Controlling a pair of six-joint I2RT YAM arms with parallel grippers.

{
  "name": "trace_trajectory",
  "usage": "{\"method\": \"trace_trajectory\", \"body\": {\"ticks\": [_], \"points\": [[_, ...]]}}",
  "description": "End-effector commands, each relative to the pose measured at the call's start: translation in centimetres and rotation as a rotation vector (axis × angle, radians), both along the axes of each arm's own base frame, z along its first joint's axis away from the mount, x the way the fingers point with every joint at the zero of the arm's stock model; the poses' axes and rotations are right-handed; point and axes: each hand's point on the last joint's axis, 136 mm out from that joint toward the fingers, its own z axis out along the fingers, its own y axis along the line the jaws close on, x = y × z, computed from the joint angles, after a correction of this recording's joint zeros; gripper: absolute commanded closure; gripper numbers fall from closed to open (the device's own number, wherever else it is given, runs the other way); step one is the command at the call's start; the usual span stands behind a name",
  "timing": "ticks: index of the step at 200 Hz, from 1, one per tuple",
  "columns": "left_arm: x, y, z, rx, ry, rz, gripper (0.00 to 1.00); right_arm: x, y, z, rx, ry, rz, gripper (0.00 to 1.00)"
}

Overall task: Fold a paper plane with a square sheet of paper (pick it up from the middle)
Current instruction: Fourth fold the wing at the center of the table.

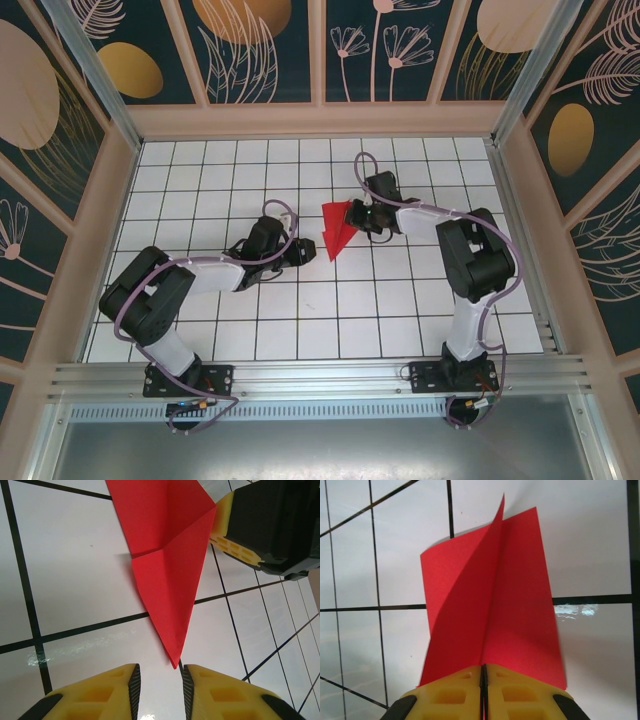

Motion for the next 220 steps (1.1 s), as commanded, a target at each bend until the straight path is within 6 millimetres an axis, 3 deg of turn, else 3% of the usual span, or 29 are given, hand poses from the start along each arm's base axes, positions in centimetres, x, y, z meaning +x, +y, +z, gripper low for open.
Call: {"method": "trace_trajectory", "body": {"ticks": [1,66,108,128,171,220], "points": [[0.4,0.0,1.2,-0.018,-0.052,0.002,0.64,-0.4,-0.5,-1.8,-0.039,0.036,-0.026,0.87],[0.5,0.3,1.0,-0.009,-0.059,0.017,0.55,-1.5,-0.2,-4.6,-0.074,0.104,-0.038,0.87],[0.4,0.9,1.1,0.006,-0.082,0.029,0.5,-4.2,0.6,-5.5,-0.078,0.173,-0.061,0.87],[0.1,1.1,1.0,0.016,-0.099,0.028,0.48,-6.2,0.9,-5.6,-0.068,0.226,-0.108,0.87],[-0.8,0.5,0.5,0.08,-0.137,-0.017,0.45,-11.7,3.7,-5.4,-0.005,0.326,-0.153,0.88],[-1.2,0.3,-0.5,0.175,-0.148,-0.047,0.53,-12.1,3.7,-3.9,0.037,0.309,-0.188,0.88]]}}
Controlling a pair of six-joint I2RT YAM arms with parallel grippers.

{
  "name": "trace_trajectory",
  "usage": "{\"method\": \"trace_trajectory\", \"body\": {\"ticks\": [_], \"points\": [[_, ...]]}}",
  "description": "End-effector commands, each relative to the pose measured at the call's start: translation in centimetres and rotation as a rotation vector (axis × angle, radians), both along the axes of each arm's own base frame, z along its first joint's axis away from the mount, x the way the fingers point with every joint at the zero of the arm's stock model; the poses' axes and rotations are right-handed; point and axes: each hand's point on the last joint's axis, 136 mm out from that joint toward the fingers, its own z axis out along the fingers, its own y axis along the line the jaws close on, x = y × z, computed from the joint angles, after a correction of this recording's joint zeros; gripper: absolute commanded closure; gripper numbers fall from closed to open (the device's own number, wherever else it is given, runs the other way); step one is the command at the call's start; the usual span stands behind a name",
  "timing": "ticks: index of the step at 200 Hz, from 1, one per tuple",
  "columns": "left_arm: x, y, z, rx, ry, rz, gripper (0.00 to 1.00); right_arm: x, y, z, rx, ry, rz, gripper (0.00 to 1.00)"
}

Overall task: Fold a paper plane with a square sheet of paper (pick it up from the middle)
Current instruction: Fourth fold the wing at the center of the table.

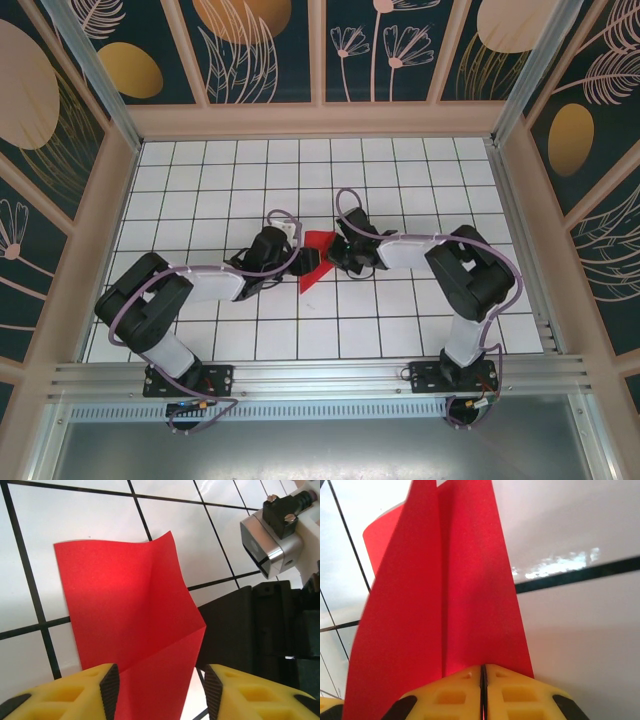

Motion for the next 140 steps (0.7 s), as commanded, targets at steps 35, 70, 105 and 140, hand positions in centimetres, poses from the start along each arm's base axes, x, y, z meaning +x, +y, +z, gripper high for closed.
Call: {"method": "trace_trajectory", "body": {"ticks": [35,70,105,140], "points": [[-0.6,-0.1,0.1,0.055,-0.042,-0.042,0.54,-1.4,-1.1,-1.1,-0.015,0.087,-0.046,0.88],[-2.0,-0.6,-0.4,0.053,-0.033,-0.09,0.5,-1.3,-1.0,-1.1,-0.008,0.088,-0.05,0.88],[-2.2,-0.8,-1.5,0.097,-0.012,-0.099,0.51,-1.3,-1.1,-1.1,-0.006,0.094,-0.055,0.88],[-2.1,-0.9,-2.4,0.126,0.008,-0.099,0.52,-1.3,-1.2,-1.2,-0.004,0.096,-0.057,0.88]]}}
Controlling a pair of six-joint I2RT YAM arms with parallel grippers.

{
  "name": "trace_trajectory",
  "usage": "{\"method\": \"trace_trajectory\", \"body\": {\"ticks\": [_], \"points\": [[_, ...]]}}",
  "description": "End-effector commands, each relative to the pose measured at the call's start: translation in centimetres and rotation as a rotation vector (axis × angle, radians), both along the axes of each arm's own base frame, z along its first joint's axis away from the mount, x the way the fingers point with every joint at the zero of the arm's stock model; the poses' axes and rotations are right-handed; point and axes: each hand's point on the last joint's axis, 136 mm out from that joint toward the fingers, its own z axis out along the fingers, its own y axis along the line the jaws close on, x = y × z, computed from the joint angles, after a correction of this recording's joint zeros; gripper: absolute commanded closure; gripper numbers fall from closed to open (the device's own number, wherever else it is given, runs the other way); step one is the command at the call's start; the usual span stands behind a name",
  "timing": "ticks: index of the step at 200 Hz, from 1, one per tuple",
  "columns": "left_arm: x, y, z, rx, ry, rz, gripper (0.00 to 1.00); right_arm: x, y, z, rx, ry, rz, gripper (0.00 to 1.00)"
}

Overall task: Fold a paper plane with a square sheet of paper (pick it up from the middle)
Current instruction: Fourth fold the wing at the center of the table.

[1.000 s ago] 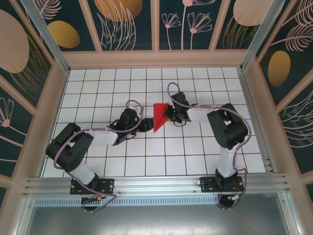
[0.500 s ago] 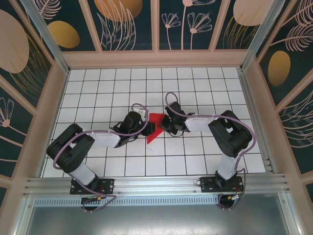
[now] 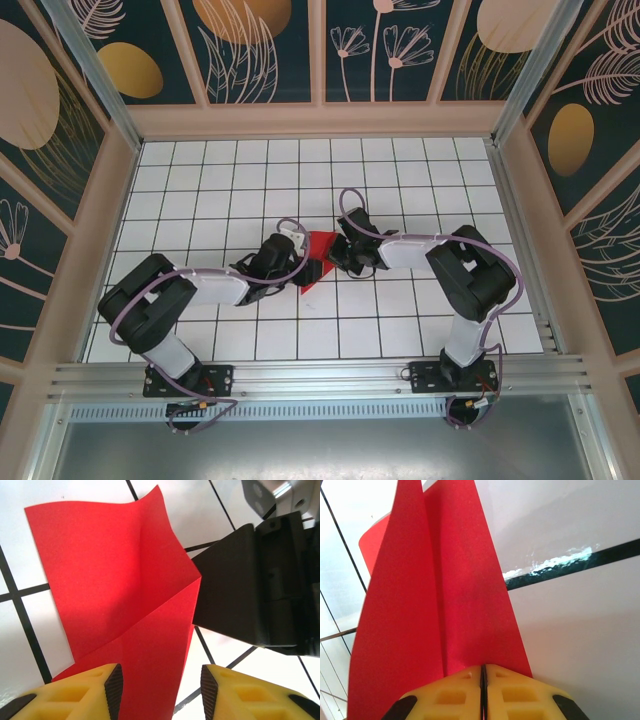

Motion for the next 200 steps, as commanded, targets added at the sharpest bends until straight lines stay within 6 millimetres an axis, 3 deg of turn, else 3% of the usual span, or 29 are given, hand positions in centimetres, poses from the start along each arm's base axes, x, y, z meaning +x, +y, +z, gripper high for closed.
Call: {"method": "trace_trajectory", "body": {"ticks": [1,82,130,134,142,200], "points": [[0.1,-0.1,-0.7,0.039,0.006,-0.013,0.52,-1.3,-1.2,-1.2,-0.025,0.065,-0.017,0.88],[0.5,-0.9,-1.1,0.041,0.022,-0.027,0.59,-1.4,-1.3,-1.3,-0.023,0.069,-0.015,0.88],[0.6,-1.8,-0.4,-0.014,0.028,-0.034,0.71,-1.5,-1.6,-1.6,-0.028,0.075,-0.022,0.88],[0.4,-1.7,-1.5,-0.001,0.051,-0.033,0.72,-1.5,-1.7,-1.7,-0.028,0.076,-0.024,0.88],[0.3,-1.8,-1.7,-0.007,0.064,-0.038,0.72,-1.6,-1.8,-1.8,-0.03,0.078,-0.026,0.88],[0.6,-1.7,-2.0,-0.044,0.11,-0.012,0.75,-1.7,-1.9,-2.0,-0.03,0.082,-0.026,0.88]]}}
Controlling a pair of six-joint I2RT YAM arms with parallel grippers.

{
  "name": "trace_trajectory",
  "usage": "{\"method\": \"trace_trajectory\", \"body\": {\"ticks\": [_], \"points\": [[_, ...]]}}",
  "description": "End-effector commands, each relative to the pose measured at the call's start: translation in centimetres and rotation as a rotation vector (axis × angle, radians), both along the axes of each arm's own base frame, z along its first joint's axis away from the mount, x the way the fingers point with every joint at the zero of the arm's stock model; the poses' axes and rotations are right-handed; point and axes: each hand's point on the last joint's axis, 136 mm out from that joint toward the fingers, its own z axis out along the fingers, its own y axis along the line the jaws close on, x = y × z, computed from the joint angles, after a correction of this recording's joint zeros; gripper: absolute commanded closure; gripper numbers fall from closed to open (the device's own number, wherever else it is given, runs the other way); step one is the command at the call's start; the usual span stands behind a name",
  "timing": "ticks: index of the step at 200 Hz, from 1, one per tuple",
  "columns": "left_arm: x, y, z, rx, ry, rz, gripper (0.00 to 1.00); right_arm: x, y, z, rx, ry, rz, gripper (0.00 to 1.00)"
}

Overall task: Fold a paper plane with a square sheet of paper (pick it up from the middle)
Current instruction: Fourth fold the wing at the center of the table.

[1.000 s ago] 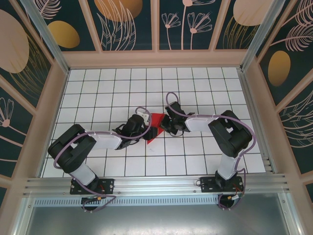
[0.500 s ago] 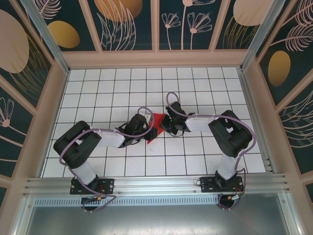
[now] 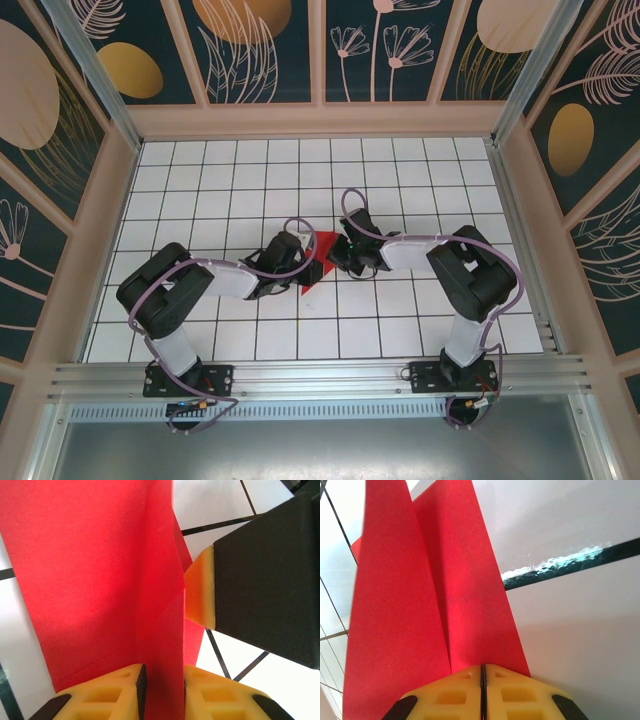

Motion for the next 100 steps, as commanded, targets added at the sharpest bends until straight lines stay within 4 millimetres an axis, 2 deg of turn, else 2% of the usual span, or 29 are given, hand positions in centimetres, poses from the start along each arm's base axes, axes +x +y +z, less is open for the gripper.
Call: {"method": "trace_trajectory", "body": {"ticks": [1,20,35,47,100], "points": [[0.4,-0.4,0.2,-0.037,0.02,0.011,0.75,-1.7,-1.8,-1.9,-0.058,0.083,-0.024,0.88],[0.7,-0.1,0.6,-0.038,0.004,0.028,0.75,-1.7,-1.8,-1.9,-0.057,0.083,-0.025,0.88],[1.0,0.3,1.1,-0.032,-0.017,0.048,0.66,-1.7,-1.9,-2.0,-0.06,0.084,-0.028,0.88],[1.2,0.5,1.2,-0.022,-0.031,0.054,0.65,-1.7,-2.0,-2.0,-0.061,0.086,-0.029,0.88],[1.3,0.9,0.8,0.003,-0.036,0.062,0.72,-1.8,-2.4,-2.4,-0.071,0.096,-0.038,0.88]]}}
